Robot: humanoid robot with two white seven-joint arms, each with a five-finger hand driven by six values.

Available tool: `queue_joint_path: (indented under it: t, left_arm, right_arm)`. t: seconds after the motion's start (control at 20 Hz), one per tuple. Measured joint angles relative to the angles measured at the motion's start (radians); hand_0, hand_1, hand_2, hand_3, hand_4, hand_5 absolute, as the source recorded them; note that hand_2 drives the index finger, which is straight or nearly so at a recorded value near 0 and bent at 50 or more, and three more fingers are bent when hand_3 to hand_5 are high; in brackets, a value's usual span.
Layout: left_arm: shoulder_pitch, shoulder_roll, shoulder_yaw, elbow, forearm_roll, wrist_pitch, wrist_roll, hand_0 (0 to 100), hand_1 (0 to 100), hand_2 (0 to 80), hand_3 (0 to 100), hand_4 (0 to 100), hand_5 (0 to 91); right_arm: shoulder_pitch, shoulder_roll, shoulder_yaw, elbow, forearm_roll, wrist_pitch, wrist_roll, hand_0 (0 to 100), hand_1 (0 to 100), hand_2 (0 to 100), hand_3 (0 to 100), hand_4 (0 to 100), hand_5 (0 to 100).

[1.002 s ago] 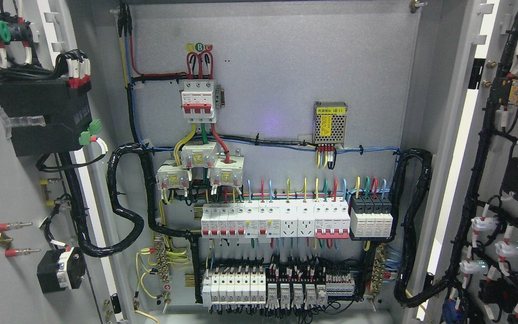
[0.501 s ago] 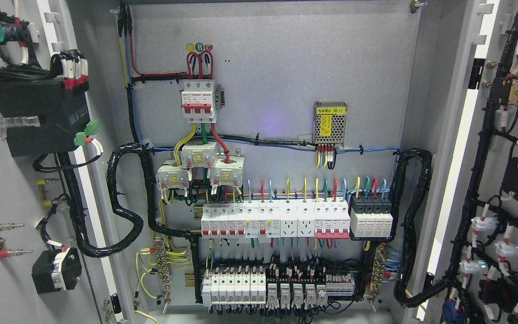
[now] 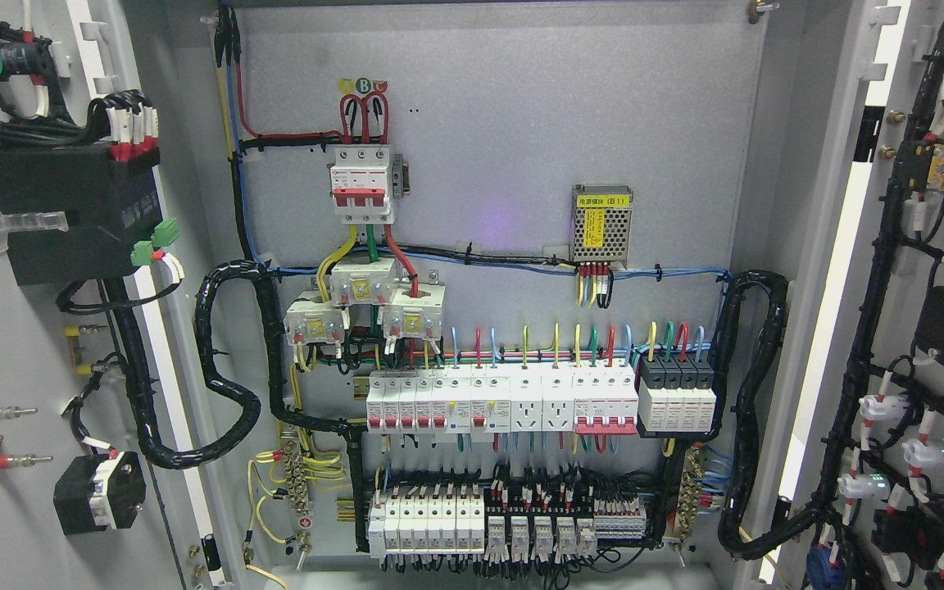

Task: Open door with both hands

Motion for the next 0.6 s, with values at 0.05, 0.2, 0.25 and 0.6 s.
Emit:
queue_joint_path:
  t: [0.05, 0.2, 0.25, 0.6]
  left_arm:
    - [0.000, 0.000, 0.000, 0.000, 0.000, 0.000, 0.000, 0, 0, 0.0, 0, 4, 0.0]
    - [0.000, 0.000, 0.000, -0.001, 0.000, -0.002, 0.000, 0, 0, 0.0, 0, 4, 0.0]
    - [0.000, 0.000, 0.000, -0.001, -0.001, -0.003, 0.000, 0, 0, 0.0, 0, 4, 0.0]
    - [0.000, -0.002, 0.000, -0.022, -0.008, -0.014, 0.000, 0, 0, 0.0, 0, 4, 0.0]
  right_arm:
    - [-0.001, 0.000, 0.001, 0.000, 0.000, 0.000, 0.000, 0, 0, 0, 0, 0, 0]
    - [-0.004, 0.000, 0.001, 0.001, 0.001, 0.000, 0.000, 0, 0, 0, 0, 0, 0]
    - [-0.004, 0.000, 0.001, 0.001, 0.004, -0.001, 0.000, 0, 0, 0, 0, 0, 0]
    - [0.024, -0.002, -0.046, 0.008, 0.008, -0.013, -0.010, 0, 0, 0, 0, 0, 0]
